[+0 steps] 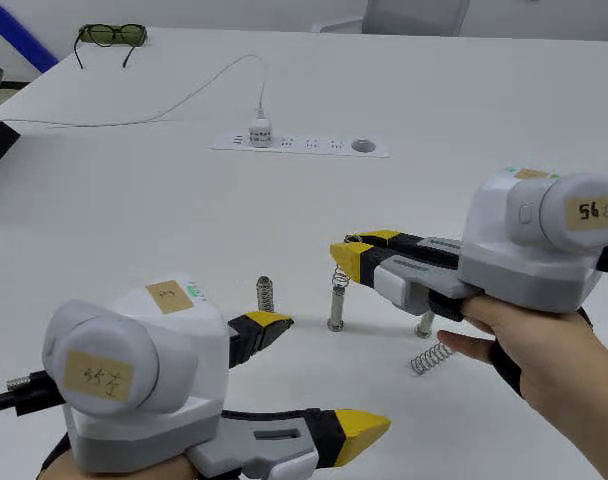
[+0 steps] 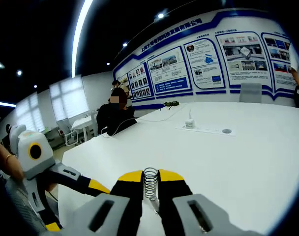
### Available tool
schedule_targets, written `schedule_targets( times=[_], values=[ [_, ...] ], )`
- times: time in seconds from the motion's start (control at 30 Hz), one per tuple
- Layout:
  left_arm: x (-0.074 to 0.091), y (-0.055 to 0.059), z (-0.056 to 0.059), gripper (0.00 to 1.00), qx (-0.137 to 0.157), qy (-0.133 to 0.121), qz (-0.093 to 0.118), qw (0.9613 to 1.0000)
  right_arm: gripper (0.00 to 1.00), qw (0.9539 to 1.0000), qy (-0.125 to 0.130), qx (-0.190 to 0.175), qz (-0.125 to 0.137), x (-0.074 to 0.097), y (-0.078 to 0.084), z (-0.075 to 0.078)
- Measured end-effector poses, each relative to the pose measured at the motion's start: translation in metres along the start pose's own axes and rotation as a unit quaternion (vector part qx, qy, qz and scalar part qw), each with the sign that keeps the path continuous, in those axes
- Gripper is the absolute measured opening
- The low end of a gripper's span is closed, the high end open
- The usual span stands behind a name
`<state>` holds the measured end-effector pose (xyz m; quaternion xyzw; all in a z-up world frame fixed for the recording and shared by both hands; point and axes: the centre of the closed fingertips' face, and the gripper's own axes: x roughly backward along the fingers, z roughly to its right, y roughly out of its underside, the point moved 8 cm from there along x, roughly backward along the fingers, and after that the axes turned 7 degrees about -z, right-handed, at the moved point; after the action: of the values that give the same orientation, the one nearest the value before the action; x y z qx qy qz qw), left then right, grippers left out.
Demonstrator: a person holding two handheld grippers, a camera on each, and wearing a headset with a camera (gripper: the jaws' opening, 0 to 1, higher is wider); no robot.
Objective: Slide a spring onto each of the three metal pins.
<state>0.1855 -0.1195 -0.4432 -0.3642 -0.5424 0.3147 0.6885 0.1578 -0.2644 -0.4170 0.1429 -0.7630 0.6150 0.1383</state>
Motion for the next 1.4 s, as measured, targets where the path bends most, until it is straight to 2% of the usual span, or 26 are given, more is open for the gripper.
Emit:
schedule_targets(
  times=[0.1,0.53,0.73,1.4],
  values=[
    [-0.001,0.001,0.000,0.77,0.002,0.000,-0.002,1.0000,0.12,0.9999,0.005,0.015,-0.006,-0.002,0.002,0.001],
    [-0.002,0.002,0.001,0.84,-0.001,0.002,-0.011,0.9999,0.12,0.9993,0.011,0.034,-0.014,-0.007,0.006,0.001],
    [-0.002,0.002,0.001,0.85,-0.002,0.000,-0.012,0.9999,0.12,0.9984,0.013,0.048,-0.025,-0.009,0.012,-0.002],
    [-0.001,0.003,-0.001,0.84,-0.001,-0.003,-0.016,0.9999,0.12,0.9963,0.018,0.063,-0.055,-0.018,0.027,-0.002]
  ],
)
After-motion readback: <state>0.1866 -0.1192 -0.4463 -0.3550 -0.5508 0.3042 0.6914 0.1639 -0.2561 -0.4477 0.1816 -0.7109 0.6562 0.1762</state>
